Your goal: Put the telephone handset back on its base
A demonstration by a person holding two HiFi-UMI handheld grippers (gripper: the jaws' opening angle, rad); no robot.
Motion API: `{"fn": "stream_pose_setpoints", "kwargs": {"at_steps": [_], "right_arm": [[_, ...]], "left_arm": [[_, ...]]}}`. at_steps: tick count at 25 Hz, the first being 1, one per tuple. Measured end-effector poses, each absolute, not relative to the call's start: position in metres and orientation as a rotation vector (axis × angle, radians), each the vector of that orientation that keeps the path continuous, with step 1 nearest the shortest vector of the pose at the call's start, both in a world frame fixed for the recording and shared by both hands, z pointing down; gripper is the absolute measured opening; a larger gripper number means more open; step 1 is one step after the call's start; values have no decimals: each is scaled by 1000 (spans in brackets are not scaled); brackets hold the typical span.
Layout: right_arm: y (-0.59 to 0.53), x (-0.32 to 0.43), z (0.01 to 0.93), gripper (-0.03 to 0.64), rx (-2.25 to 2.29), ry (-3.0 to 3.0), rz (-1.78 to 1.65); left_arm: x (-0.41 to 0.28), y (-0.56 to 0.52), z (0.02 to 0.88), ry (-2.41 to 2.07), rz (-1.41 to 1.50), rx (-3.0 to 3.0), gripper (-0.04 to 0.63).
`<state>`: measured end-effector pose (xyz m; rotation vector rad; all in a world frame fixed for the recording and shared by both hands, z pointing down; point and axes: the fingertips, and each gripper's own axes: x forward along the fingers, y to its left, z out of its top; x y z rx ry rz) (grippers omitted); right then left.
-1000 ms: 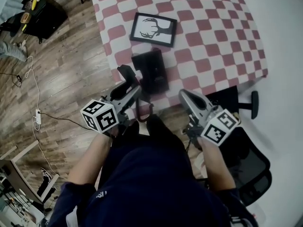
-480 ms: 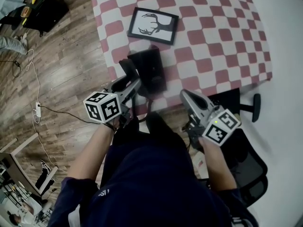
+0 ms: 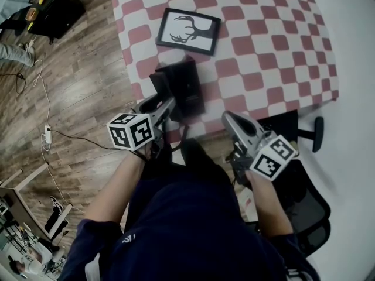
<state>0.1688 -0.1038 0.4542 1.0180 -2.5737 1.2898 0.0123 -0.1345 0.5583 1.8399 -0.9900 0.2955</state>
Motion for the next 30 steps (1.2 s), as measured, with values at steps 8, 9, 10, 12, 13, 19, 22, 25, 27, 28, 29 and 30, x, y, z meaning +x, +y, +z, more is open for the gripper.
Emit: {"fn": "stream_pose_setpoints", "kwargs": {"at_steps": [8,9,10,12,13,19,22,25,27,28,29,30], "right_arm": [[-105,175,456,17,1016,-2566,1299],[-105,176,456,17,1015,-2564,1299],[-106,177,456,17,1015,-2563,1299],[-107,178,456,15,1013,-2562,1301],[-107,178,456,16,1011,-2561,1302],[-107,176,458,15,992,-2561,1305],[-108,174,457,15,984,-2560,1302],[-109,172,457,17,977,-2554,1299],[-109,171,458,16,976,-2551,1297],[-109,170,458,17,974,-2550,1295],[-109,169,458,17,973,-2549,1293],[-109,168,458,16,971,-2549,1291]], "left_arm": [[15,-137,572,-1035,353,1756,219],[15,-138,573,-1037,357,1752,219],[15,-139,573,-1038,362,1749,219],[16,-140,575,-1040,368,1740,219],[16,-140,575,-1043,369,1736,219],[16,-141,579,-1074,383,1713,221],[16,-141,580,-1082,384,1712,222],[16,-142,580,-1071,377,1714,224],[18,-142,581,-1055,367,1713,224],[19,-142,581,-1047,361,1713,224],[20,-142,581,-1042,354,1715,223],[20,-142,581,-1039,348,1717,224]]}}
